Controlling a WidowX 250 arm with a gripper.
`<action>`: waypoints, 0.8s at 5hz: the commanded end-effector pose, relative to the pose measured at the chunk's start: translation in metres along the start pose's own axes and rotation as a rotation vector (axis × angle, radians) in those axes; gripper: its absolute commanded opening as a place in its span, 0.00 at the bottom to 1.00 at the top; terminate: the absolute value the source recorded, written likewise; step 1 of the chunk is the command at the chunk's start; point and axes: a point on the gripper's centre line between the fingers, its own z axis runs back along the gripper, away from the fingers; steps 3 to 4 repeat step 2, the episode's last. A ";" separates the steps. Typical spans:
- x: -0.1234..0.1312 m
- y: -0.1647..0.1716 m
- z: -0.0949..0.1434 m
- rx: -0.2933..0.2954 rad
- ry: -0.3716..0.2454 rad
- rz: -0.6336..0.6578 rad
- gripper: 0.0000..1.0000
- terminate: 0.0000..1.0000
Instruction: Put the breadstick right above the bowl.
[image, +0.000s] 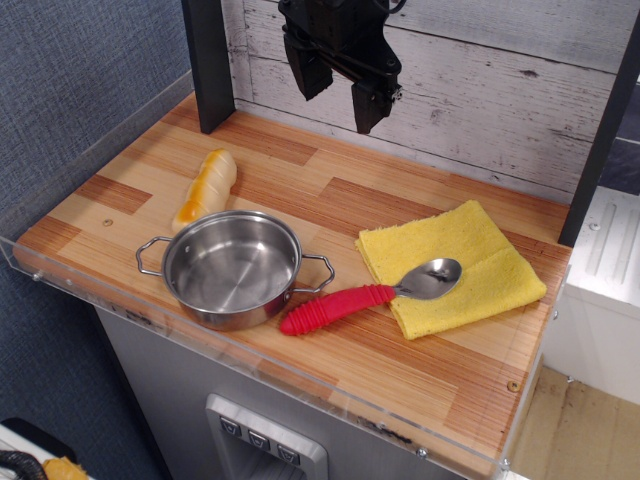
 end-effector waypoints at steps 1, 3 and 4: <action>-0.011 0.003 0.016 0.023 -0.037 0.005 1.00 0.00; -0.012 0.003 0.016 0.030 -0.033 0.004 1.00 1.00; -0.012 0.003 0.016 0.030 -0.033 0.004 1.00 1.00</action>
